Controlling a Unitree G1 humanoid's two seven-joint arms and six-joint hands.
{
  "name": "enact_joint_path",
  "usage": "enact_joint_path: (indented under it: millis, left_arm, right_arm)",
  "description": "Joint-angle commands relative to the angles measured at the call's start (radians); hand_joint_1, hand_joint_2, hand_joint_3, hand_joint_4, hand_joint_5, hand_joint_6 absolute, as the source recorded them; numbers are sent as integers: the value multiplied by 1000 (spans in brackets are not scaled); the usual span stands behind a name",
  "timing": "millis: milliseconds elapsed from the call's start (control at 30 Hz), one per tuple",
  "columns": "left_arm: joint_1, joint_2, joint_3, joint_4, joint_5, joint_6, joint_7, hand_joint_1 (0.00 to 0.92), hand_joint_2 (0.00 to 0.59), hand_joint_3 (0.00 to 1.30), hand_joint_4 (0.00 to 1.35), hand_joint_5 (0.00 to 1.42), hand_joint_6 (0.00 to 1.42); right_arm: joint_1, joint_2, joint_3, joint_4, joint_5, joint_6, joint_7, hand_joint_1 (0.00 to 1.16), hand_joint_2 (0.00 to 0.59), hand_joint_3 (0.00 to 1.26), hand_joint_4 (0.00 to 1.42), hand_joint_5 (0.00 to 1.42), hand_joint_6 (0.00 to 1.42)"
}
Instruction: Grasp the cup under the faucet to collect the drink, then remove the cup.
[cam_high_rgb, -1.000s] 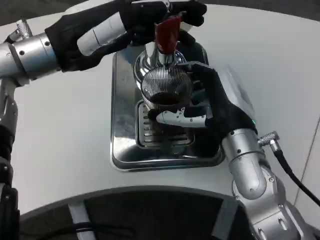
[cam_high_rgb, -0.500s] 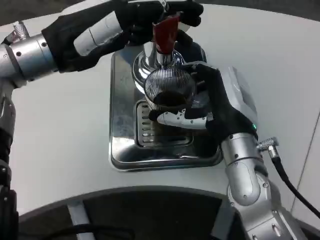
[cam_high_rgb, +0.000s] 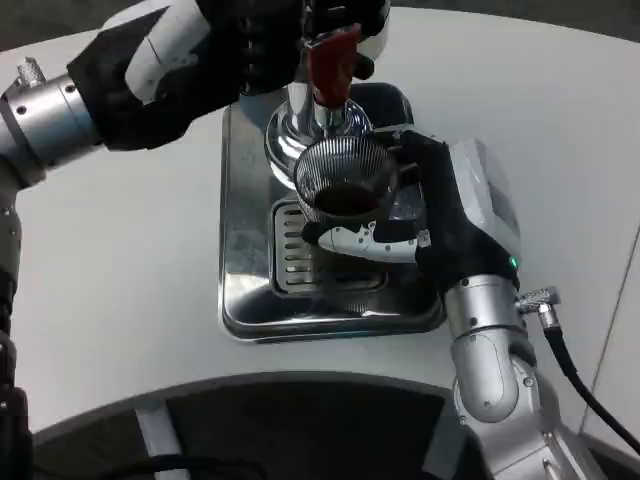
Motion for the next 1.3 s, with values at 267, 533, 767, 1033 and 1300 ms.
enact_joint_path:
  millis: [267,533,767,1033,1300]
  left_arm:
    - [49,38,53,-132,-66,186,-30,0,80,151,29,151,80]
    - [80,70,92,-255,-108,260,-25,0,80,134,7,123,57]
    - [126,97,117,-341,-131,305,-11,0,80,134,6,122,56]
    - [226,134,148,-457,-157,345,17,0,80,134,6,122,53]
    - [323,175,180,-541,-164,335,58,0,82,134,0,111,31]
  right_arm:
    - [31,-3,1,20,-6,-16,-13,1153,72,920,1012,1096,1326]
    - [36,2,0,4,-4,-21,-13,1159,72,920,1017,1107,1344]
    - [54,7,2,-29,-6,-13,-7,1159,80,927,1017,1109,1377]
    - [83,18,4,-81,-7,0,2,1159,81,930,1017,1120,1396]
    - [97,23,9,-114,-12,10,13,1159,81,931,1017,1122,1398]
